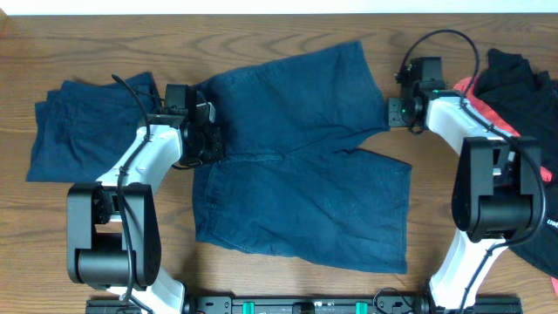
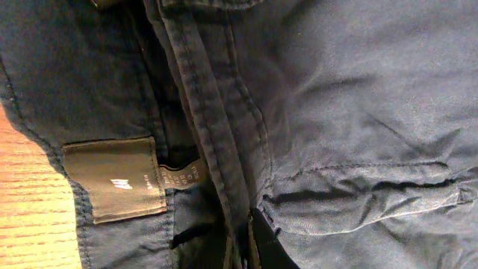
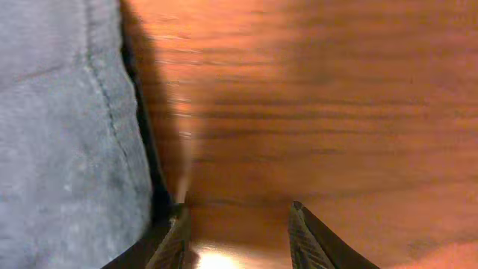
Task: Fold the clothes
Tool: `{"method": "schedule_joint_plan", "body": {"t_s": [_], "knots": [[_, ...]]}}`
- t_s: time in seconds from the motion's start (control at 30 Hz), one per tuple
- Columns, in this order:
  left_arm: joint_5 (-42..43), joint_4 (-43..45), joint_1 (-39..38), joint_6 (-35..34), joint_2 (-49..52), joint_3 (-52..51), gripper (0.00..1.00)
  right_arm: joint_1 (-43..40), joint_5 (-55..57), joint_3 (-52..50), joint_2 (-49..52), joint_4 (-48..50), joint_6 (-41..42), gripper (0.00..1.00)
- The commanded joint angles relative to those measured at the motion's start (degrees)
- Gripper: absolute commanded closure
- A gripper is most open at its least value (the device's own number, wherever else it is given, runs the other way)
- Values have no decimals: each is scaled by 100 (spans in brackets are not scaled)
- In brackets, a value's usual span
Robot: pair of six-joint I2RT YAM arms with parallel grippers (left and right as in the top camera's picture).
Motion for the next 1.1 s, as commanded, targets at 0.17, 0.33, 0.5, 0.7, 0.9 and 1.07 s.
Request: {"method": "schedule_joint_plan", "body": {"t_s": [0.17,0.33,0.5,0.7,0.9,1.07], "knots": [[-179,0,55,-48,-2,-26,94,155,-553,-72,514,-181,-225,56],[-179,-2,55,-48,-2,-28,94,155,-511,118,439,-247,-227,55],[-455,-42,55,-50,-2,-28,94,144,-450,199,208,-452,-229,56],[-1681,138,55,-157,-15,15,94,127,455,203,-455,-1016,-63,56],[-1851,356,52,-155,-153,481,94,17,446,203,-1296,-1823,247,53],[-1766,584,15,-153,-153,627,94,63,-1200,203,-1613,-2317,-170,53]]}}
